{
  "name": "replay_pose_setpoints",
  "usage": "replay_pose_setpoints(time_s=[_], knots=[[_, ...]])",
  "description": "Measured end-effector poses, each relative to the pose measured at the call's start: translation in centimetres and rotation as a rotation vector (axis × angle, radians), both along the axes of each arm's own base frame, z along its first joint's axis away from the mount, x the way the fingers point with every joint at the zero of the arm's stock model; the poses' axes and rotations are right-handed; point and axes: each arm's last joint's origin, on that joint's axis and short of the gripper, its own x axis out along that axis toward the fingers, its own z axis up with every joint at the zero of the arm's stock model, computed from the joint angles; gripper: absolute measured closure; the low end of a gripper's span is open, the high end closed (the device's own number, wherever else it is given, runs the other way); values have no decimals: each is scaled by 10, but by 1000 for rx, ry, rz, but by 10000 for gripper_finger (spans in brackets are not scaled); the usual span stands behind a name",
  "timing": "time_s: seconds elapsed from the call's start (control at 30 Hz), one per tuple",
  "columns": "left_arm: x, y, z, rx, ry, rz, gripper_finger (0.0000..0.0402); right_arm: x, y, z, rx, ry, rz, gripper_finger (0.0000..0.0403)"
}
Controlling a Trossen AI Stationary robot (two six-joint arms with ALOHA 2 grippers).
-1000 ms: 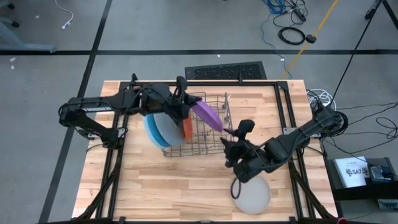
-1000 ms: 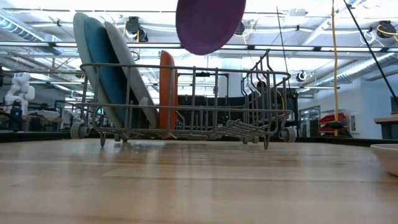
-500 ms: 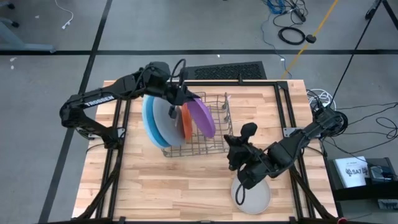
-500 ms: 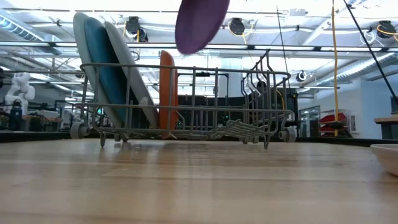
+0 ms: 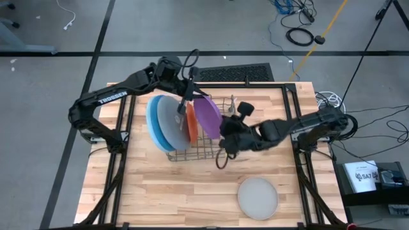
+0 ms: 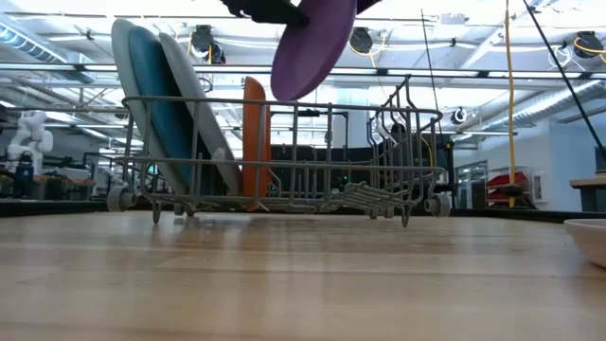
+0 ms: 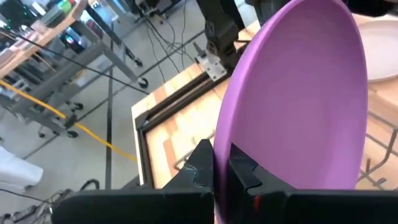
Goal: Sort dishes
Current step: Put the purple plate in the dish rack
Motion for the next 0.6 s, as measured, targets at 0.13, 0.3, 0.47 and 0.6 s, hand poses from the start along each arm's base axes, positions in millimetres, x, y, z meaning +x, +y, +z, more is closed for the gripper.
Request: replay_pose_setpoints(time_s=[0.13, 0.3, 0.47, 0.6], knots=[[3, 3, -5, -8, 18, -2, 400, 12, -17, -7, 92, 31, 24, 403], [6, 7, -12, 21, 47, -3, 400, 31, -32, -22, 149, 83, 90, 403], [6, 8, -13, 91, 59, 35, 384, 41, -40, -32, 155, 103, 82, 403], [7, 9, -12, 129, 54, 59, 366, 44, -43, -31, 161, 77, 95, 403]])
